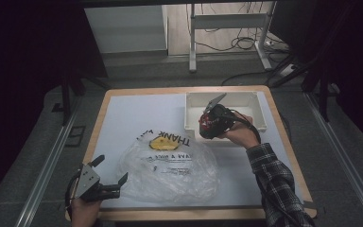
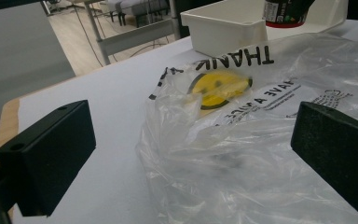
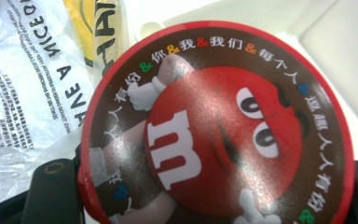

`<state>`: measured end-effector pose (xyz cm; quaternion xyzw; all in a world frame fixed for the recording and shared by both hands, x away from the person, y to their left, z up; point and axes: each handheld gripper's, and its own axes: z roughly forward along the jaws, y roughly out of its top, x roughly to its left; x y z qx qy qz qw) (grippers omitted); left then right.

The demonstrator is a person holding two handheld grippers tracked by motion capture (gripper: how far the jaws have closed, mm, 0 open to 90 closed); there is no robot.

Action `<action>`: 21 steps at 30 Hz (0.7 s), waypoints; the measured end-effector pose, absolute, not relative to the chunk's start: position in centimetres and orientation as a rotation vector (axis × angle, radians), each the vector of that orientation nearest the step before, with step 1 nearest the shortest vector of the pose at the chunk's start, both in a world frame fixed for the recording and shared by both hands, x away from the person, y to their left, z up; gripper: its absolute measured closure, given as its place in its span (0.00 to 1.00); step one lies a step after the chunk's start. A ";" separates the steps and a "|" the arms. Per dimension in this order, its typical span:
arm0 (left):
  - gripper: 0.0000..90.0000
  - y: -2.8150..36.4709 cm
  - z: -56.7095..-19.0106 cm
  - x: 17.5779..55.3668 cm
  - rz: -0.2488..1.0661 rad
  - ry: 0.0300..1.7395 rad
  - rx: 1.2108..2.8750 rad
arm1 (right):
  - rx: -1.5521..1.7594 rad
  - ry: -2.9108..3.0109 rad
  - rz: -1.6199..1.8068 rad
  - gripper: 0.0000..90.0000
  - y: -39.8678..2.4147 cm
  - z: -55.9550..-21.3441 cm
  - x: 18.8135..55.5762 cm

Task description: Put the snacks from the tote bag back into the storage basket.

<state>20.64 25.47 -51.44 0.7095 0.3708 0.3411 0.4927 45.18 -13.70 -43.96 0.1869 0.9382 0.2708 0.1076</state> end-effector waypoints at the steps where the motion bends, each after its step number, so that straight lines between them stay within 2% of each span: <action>1: 0.00 25.5 -51.4 20.6 0.827 0.899 1.722 | 0.552 2.761 0.795 0.29 -13.7 -44.0 45.3; 21: 0.00 25.5 -51.5 20.6 0.826 0.900 1.723 | 0.537 2.753 0.786 0.29 -13.1 -44.7 47.1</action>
